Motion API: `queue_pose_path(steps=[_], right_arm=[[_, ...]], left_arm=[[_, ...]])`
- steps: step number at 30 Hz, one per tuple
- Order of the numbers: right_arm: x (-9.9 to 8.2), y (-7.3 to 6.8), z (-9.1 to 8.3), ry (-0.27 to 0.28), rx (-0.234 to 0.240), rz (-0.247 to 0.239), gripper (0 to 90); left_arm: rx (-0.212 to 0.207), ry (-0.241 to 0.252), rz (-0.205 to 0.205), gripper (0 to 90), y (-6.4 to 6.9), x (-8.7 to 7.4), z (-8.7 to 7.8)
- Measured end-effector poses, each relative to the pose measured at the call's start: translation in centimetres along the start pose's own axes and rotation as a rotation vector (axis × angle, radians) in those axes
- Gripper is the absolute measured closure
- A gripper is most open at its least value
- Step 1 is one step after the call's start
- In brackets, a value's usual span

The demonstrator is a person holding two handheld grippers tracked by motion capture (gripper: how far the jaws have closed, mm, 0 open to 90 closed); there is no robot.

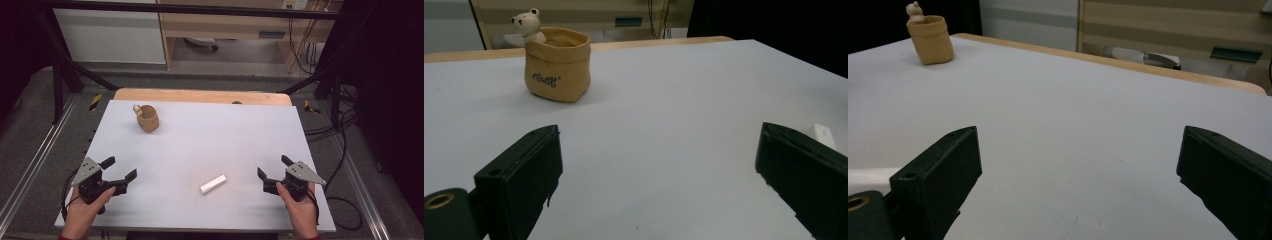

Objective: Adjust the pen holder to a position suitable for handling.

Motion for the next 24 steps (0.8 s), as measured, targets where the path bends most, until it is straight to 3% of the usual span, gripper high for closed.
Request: queue_pose_path(steps=[11,19,24], right_arm=[[0.0,-1.3,1.2,-0.079,0.014,0.006,2.7],[1.3,-1.9,2.0,-0.062,0.026,0.016,2.7],[2.5,-2.5,2.9,-0.064,0.037,-0.015,5.0]], left_arm=[[0.011,-0.023,-0.008,5.0,-0.1,-0.1,0.2],[0.015,-0.027,-0.011,5.0,-0.1,-0.2,0.3],[0.018,-0.025,-0.013,5.0,-0.1,-0.2,0.2]])
Point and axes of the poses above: each handheld gripper's, and its own axes: z roughly forward along the jaws, x roughly out of its top, y roughly to its right, the point moved 1 cm from there along z, roughly forward along the jaws, and after that the axes turned 4 degrees about x, right-handed, at the moved point
